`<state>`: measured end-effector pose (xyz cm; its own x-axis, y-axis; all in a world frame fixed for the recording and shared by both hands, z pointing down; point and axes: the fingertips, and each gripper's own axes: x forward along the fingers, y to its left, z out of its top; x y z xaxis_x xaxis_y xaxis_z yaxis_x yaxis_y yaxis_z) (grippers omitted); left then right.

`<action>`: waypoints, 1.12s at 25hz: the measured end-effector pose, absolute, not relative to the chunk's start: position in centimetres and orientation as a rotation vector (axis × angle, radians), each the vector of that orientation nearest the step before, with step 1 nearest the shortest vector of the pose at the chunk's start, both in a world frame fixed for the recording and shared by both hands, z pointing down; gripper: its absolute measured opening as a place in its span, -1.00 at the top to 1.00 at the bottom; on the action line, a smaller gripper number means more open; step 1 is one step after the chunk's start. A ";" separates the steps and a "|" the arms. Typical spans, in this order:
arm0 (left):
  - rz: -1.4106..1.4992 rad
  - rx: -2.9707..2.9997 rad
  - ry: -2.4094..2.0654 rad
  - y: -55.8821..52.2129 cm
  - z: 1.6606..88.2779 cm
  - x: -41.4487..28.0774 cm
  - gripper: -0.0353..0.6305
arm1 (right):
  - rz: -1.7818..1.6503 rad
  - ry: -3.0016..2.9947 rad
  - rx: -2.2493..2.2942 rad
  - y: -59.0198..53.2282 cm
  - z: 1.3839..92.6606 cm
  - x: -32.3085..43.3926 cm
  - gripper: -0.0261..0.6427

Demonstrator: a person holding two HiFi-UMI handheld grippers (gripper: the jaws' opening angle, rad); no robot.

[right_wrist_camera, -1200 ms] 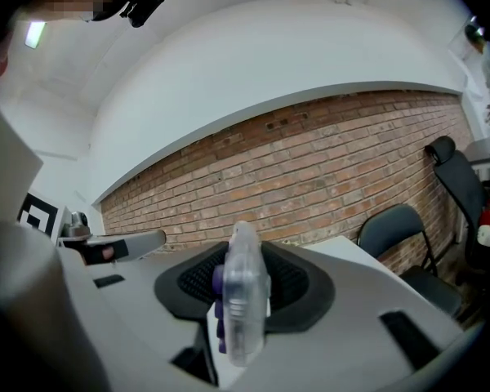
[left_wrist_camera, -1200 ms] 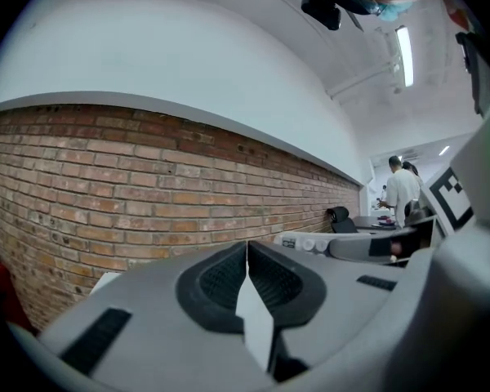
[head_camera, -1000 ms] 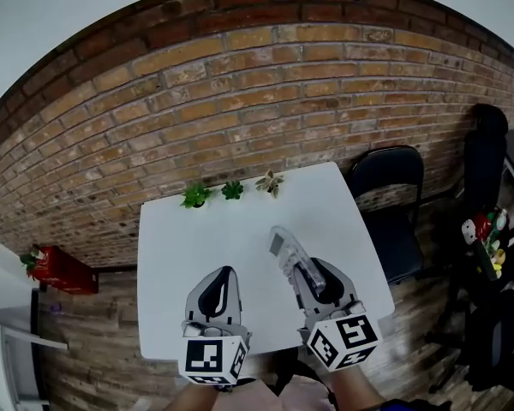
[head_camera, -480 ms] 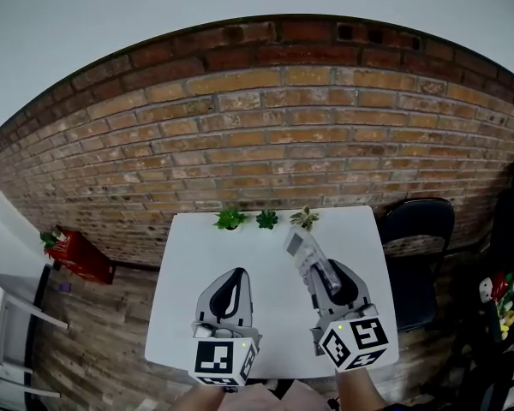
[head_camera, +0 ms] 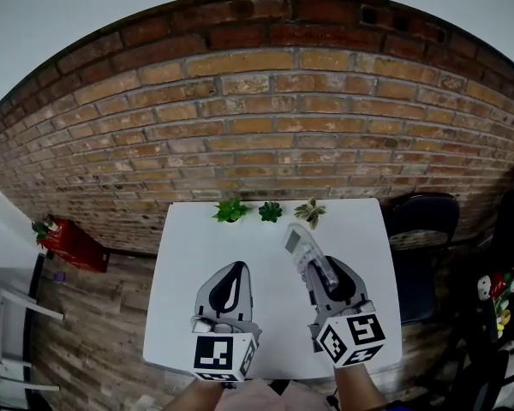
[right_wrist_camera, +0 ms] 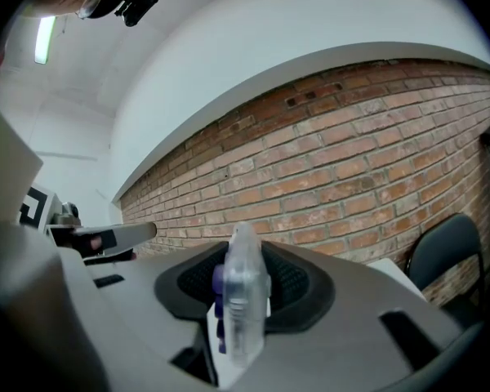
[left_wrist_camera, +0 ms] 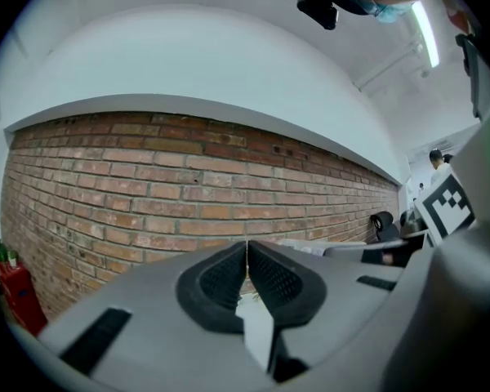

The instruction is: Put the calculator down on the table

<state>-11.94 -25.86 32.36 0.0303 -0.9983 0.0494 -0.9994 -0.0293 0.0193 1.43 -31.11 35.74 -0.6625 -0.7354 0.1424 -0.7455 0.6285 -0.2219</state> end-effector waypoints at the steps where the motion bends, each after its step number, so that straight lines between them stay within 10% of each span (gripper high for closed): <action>1: 0.036 2.215 -2.149 -26.1 32.7 -12.3 0.85 | 0.423 -2.785 1.277 -31.4 36.4 1.3 0.54; 28: 0.262 2.033 -1.915 -30.3 46.7 -17.5 0.85 | 0.727 -2.428 1.326 -33.6 54.9 -1.7 0.54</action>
